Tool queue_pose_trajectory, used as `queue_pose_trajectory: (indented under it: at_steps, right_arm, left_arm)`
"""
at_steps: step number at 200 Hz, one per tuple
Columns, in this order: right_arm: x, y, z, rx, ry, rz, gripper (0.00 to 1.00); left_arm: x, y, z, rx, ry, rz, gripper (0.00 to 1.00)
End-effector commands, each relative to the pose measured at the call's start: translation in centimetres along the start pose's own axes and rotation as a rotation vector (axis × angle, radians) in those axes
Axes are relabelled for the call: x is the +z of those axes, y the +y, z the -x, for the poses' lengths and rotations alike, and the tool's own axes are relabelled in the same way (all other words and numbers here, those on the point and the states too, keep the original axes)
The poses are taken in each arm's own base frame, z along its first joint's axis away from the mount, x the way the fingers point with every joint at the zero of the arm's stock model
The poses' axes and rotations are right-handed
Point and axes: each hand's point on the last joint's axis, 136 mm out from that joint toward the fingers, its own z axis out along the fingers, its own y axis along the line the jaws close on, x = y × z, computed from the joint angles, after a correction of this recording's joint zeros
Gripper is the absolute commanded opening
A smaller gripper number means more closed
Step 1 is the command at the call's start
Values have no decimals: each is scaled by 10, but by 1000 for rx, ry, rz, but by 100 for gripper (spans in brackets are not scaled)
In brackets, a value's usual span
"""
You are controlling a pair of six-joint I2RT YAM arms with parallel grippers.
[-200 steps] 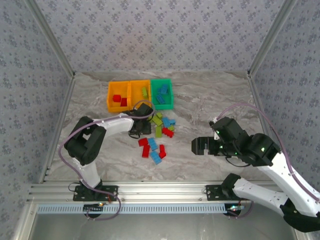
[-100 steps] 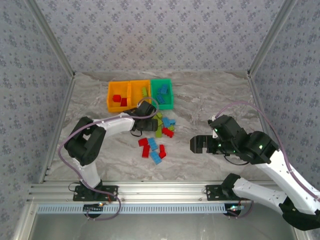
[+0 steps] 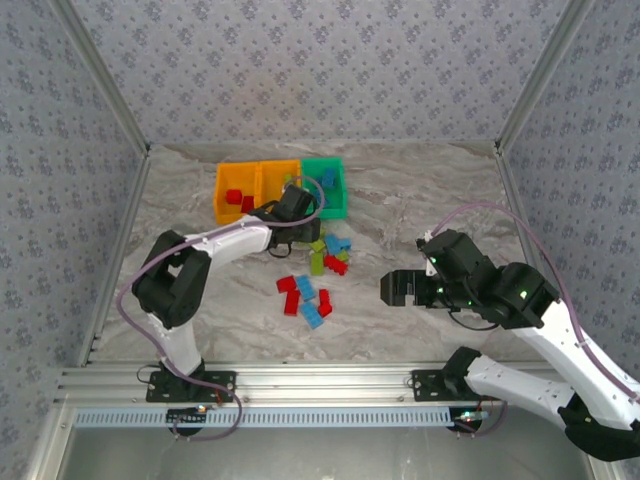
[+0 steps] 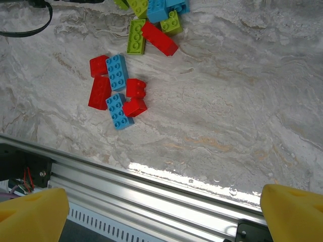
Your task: Sort the legos into containers by color
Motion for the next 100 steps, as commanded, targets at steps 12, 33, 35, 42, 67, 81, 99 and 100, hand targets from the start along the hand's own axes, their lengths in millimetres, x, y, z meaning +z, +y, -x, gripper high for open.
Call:
queue_pose_trajectory:
  at_steps: [12,33,35,42,67,81,99,100]
  right_arm:
    - [-10,-3,-2,22,-3,-3,100]
    - [-11,-2,-2,22,-6,0,100]
    - [-11,-2,-1,23,-7,0,100]
    - [-11,-2,-2,22,-8,2,100]
    - [-9,-1,-1,23,-8,7,100]
    - [-8,0,-1,25,-5,10,100]
    - [-6,2,-2,29,-3,18,100]
    - [-5,2,-2,29,-2,19,100]
  left_arm:
    - [14,5,-14,-9,81,29,56]
    - [16,9,-19,-17,109,52,46]
    - [16,10,-19,-17,111,55,45]
    - [17,10,-20,-17,118,59,42]
    - [15,11,-22,-22,127,61,31]
    - [12,12,-22,-23,126,61,26]
    - [6,11,-19,-23,114,52,23]
    - [6,10,-18,-23,113,51,23]
